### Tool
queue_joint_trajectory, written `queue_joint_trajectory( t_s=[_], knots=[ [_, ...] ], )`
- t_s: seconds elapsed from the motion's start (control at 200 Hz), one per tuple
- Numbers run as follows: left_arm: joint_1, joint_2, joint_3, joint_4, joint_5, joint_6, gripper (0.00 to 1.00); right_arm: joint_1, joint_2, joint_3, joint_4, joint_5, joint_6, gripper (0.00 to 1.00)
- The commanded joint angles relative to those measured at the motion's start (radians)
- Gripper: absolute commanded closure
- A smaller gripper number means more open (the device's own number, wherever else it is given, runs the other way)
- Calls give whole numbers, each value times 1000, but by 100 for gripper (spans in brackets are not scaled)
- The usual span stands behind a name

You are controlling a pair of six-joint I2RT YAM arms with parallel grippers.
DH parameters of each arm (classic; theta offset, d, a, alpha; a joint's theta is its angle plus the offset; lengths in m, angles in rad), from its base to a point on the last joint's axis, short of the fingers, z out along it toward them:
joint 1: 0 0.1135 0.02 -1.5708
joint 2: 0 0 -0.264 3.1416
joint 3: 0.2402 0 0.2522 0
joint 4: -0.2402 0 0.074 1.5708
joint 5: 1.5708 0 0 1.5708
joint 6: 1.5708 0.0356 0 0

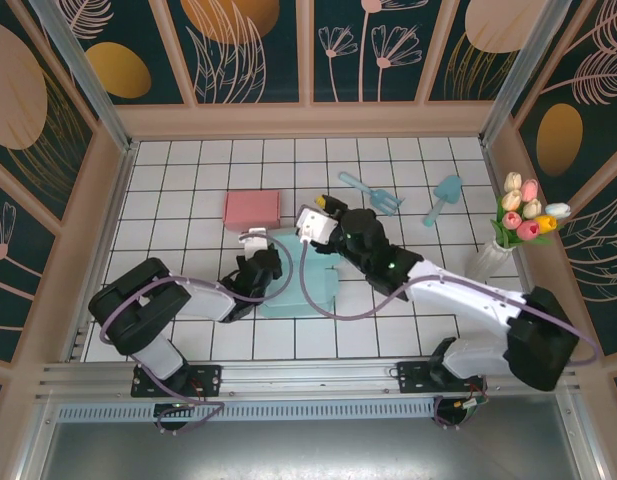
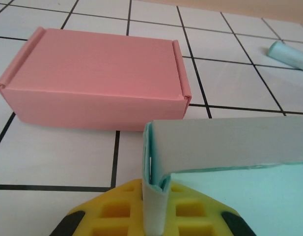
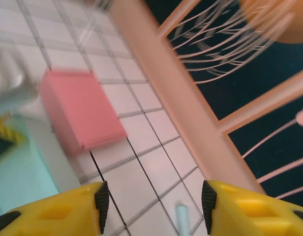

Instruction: Fold the paper box

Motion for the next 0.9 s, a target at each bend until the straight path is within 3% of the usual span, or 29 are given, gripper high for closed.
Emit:
queue_joint_trajectory(
  t_s=[0.0, 0.08, 0.235, 0.641, 0.896],
  knots=[
    [-2, -49, -35, 153, -29, 5, 100, -8, -31, -35, -55, 121, 653, 49],
    [-3, -63, -51, 178, -40, -11, 100, -9, -31, -74, -36, 89, 775, 48],
    [-13, -70, -69, 192, -82, -49, 100, -24, -20, -127, 91, -4, 854, 47],
    [-33, 18, -39, 174, -131, -86, 100, -49, 170, -38, 107, -117, 854, 42],
    [-38, 21, -41, 178, -132, -97, 100, -91, 212, -30, 104, -140, 884, 42]
  ],
)
